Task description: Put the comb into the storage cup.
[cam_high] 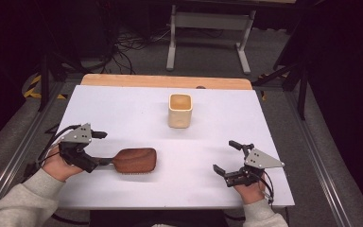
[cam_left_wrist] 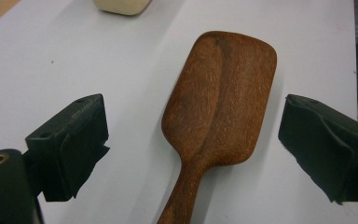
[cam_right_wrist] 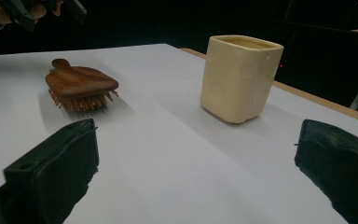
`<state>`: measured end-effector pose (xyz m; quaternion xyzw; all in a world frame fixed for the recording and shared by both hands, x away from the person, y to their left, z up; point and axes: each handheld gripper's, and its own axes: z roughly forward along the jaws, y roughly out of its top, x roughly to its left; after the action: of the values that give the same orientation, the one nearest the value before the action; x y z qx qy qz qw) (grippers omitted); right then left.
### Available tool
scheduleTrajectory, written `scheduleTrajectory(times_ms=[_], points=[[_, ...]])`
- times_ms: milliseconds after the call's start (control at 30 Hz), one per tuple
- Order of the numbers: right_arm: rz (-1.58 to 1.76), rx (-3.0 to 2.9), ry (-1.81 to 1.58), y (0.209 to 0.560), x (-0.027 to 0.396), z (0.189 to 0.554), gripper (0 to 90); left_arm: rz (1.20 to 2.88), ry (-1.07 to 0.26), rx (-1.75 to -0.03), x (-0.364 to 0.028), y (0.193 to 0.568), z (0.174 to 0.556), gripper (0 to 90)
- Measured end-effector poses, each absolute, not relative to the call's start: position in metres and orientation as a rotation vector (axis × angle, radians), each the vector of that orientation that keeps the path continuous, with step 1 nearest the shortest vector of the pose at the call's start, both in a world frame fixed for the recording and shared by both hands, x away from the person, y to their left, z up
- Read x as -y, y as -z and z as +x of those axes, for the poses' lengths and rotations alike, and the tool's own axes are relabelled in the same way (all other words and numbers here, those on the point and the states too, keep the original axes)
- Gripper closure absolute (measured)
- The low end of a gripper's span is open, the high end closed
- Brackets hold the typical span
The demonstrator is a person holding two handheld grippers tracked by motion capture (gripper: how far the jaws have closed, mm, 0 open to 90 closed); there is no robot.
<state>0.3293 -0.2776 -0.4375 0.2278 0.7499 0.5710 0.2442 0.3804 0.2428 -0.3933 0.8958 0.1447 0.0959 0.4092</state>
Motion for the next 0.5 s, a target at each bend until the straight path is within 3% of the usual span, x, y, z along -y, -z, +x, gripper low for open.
scheduleTrajectory(times_ms=[500], points=[[0.603,-2.054,-1.572,0.437,0.277,0.329,0.3,2.455,-0.198,-0.301,-0.234,0.395,0.391,11.8]])
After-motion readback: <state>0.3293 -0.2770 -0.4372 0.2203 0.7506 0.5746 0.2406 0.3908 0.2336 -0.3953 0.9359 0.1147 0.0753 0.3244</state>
